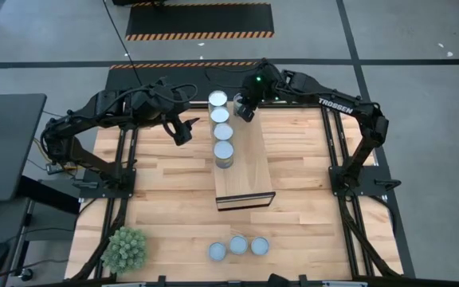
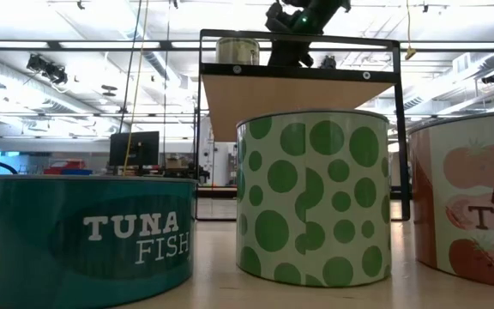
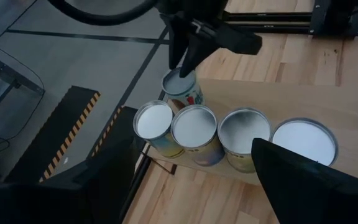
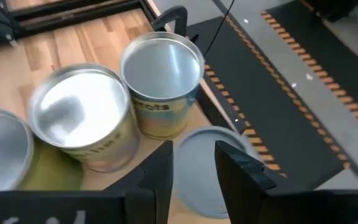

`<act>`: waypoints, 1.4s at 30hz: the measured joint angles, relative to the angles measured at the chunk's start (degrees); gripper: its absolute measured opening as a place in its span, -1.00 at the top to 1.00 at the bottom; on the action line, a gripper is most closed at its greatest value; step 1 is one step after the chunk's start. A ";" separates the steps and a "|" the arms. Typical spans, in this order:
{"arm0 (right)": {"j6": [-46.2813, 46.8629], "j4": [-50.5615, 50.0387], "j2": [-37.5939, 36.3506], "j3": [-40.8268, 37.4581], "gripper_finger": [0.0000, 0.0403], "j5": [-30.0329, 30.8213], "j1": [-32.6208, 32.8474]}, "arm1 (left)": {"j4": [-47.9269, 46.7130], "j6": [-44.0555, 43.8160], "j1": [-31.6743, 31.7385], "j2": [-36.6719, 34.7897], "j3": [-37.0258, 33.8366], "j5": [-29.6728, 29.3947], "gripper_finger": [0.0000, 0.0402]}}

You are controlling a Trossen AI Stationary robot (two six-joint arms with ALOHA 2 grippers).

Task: Pick and place cans onto a shelf
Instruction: Put the canned diced tomatoes on the shelf

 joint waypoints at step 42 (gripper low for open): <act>18.48 -11.60 -18.93 -4.70 0.25 -16.65 23.29 | 31.88 -18.23 -15.08 -13.84 -42.54 9.94 -0.60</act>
